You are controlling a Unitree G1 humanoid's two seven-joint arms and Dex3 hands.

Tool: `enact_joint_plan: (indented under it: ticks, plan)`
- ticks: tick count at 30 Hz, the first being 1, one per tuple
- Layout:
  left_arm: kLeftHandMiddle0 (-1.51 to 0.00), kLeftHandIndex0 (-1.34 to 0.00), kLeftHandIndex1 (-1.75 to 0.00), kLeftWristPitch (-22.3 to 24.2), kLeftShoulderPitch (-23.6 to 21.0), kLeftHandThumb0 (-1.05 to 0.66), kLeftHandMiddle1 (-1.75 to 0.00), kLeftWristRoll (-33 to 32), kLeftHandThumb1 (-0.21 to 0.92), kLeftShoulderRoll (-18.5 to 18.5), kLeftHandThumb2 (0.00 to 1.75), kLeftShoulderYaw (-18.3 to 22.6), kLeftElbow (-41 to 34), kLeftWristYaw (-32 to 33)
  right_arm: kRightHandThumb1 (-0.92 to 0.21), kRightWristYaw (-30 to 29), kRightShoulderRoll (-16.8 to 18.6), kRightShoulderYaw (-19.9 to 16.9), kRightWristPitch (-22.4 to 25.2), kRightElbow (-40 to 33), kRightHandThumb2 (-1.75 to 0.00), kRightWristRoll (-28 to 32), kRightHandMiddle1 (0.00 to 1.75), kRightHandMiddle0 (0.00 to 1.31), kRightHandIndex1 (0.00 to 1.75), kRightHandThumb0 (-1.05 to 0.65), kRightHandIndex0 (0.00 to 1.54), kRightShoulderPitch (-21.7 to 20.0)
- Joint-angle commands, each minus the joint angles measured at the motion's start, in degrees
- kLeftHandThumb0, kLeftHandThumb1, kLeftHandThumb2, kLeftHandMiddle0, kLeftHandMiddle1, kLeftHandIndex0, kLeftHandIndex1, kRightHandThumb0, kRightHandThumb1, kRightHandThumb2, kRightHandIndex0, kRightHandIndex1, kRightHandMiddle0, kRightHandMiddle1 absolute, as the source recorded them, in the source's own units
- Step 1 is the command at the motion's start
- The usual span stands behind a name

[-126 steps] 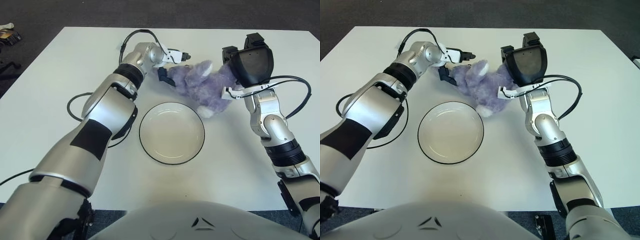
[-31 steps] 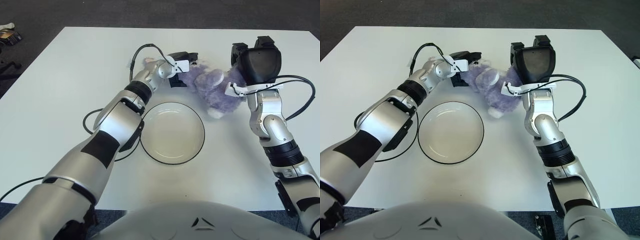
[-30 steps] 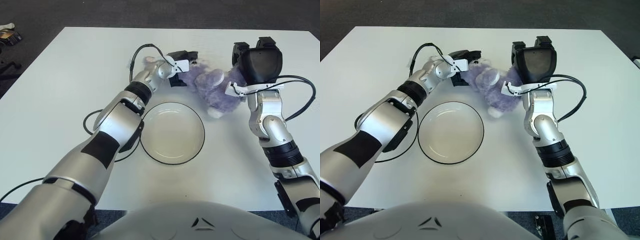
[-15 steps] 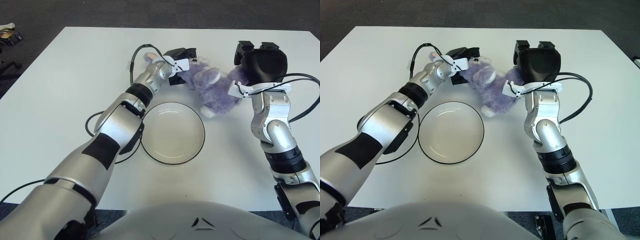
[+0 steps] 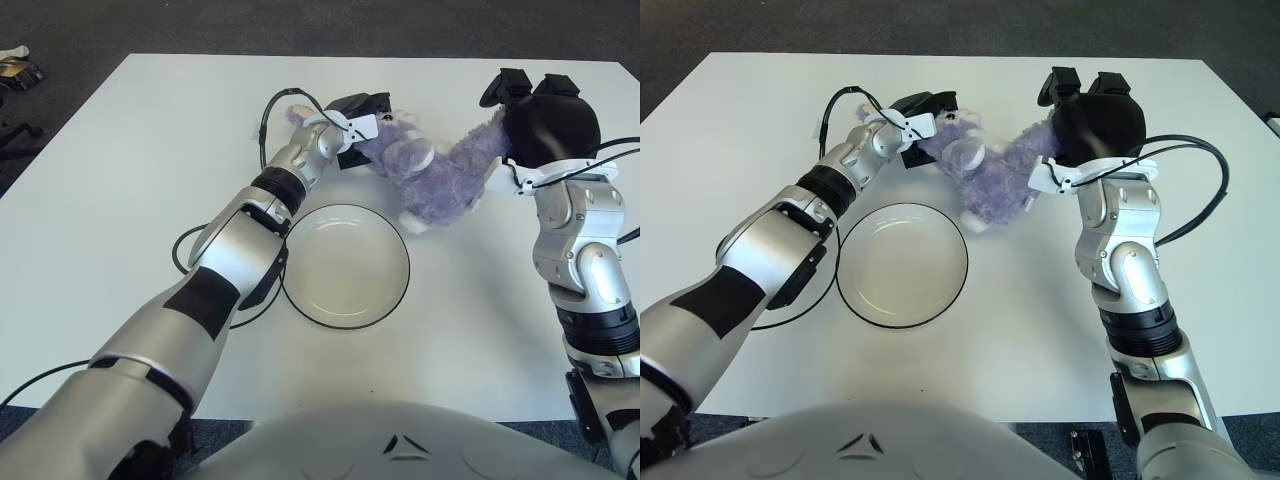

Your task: Put the doll into the plate.

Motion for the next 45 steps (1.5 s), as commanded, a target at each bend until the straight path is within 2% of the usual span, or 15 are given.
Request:
enact_joint_plan:
  ticks: [1, 6, 13, 17, 20, 24, 26, 31, 34, 37, 41, 44, 45]
  plan:
    - [-0.92, -0.67, -1.75, 0.7, 0.5, 0.0, -1.68, -0.1, -0.07, 0.6, 1.74, 0.4, -0.2, 1.7, -0.9, 3.8, -2.1, -1.4, -0.2, -2.0, -0.29, 1.7, 0.77, 0.0, 0.95, -0.91, 0.0, 0.1]
    - [-0.92, -0.66, -1.75, 0.6, 0.7, 0.0, -1.68, 0.0, -0.07, 0.7, 1.73, 0.3, -0.2, 2.0, -0.92, 9.0, -4.2, -2.3, 0.6, -3.2, -0.26, 2.2, 0.72, 0.0, 0.81, -0.98, 0.0, -0.2]
    - [-0.92, -0.66, -1.75, 1.0, 0.9, 0.0, -1.68, 0.2, -0.07, 0.7, 1.73, 0.2, -0.5, 3.0, -0.92, 14.7, -7.9, -3.2, 0.8, -3.8, -0.26, 1.0, 0.7, 0.0, 0.82, -1.04, 0.0, -1.2]
    - [-0.92, -0.66, -1.75, 1.7, 1.0, 0.0, -1.67, 0.1, -0.06, 0.7, 1.72, 0.2, -0.8, 3.0, -0.92, 15.7, -11.8, -5.4, -0.8, 0.4, -0.24, 3.4, 0.71, 0.0, 0.8, -1.05, 0.0, -3.8]
    - [-0.92, -0.66, -1.75, 1.9, 0.9, 0.0, -1.66, 0.1, -0.06, 0.7, 1.72, 0.2, -0.8, 3.1, -0.92, 14.2, -16.4, -8.4, -4.6, 8.4, -0.22, 8.5, 0.72, 0.0, 0.78, -1.05, 0.0, -6.3]
    - [-0.92, -0.66, -1.75, 1.0, 1.0, 0.0, -1.66, 0.6, -0.06, 1.0, 1.71, -0.2, -0.8, 4.2, -0.89, 14.6, -18.4, -8.8, -5.2, 10.3, -0.19, 10.9, 0.72, 0.0, 0.81, -1.05, 0.0, -7.2]
    - [-0.92, -0.66, -1.75, 0.4, 1.1, 0.0, -1.66, 0.9, -0.06, 1.3, 1.71, -0.4, -0.9, 5.0, -0.88, 14.3, -18.6, -8.8, -4.9, 10.4, -0.18, 11.3, 0.72, 0.0, 0.81, -1.05, 0.0, -7.4]
    - [-0.92, -0.67, -1.75, -1.1, 1.5, 0.0, -1.66, 1.4, -0.06, 2.5, 1.71, -0.6, -1.9, 7.3, -0.85, 14.5, -18.8, -9.7, -1.8, 9.1, -0.16, 11.2, 0.69, 0.0, 0.71, -1.03, 0.0, -7.2]
    - [-0.92, -0.67, -1.75, -1.7, 1.7, 0.0, -1.66, 1.8, -0.06, 3.0, 1.72, -0.6, -2.4, 8.6, -0.82, 14.3, -18.6, -9.8, 0.5, 9.3, -0.15, 10.4, 0.66, 0.0, 0.59, -1.01, 0.0, -7.1]
    - [-0.92, -0.67, -1.75, -1.6, 1.9, 0.0, -1.67, 2.0, -0.07, 3.4, 1.72, -0.5, -3.3, 10.1, -0.79, 11.5, -18.2, -9.4, 2.8, 13.3, -0.15, 8.8, 0.63, 0.0, 0.46, -0.96, 0.0, -6.1]
    - [-0.92, -0.67, -1.75, -1.1, 2.2, 0.0, -1.68, 2.1, -0.07, 3.9, 1.73, -0.3, -4.5, 10.7, -0.77, 6.3, -18.2, -7.8, 2.8, 20.5, -0.16, 8.3, 0.59, 0.0, 0.38, -0.92, 0.0, -6.8]
    - [-0.92, -0.67, -1.75, -0.8, 2.5, 0.0, -1.69, 2.2, -0.07, 4.2, 1.74, -0.1, -5.4, 11.6, -0.72, 4.0, -18.3, -7.0, 3.5, 23.2, -0.24, 8.3, 0.54, 0.0, 0.36, -0.88, 0.01, -7.4]
    - [-0.91, -0.67, -1.75, -0.8, 2.6, 0.0, -1.69, 2.3, -0.07, 4.4, 1.74, -0.1, -5.8, 12.0, -0.67, 3.4, -18.3, -6.9, 3.8, 23.5, -0.32, 8.4, 0.51, 0.0, 0.38, -0.87, 0.01, -7.5]
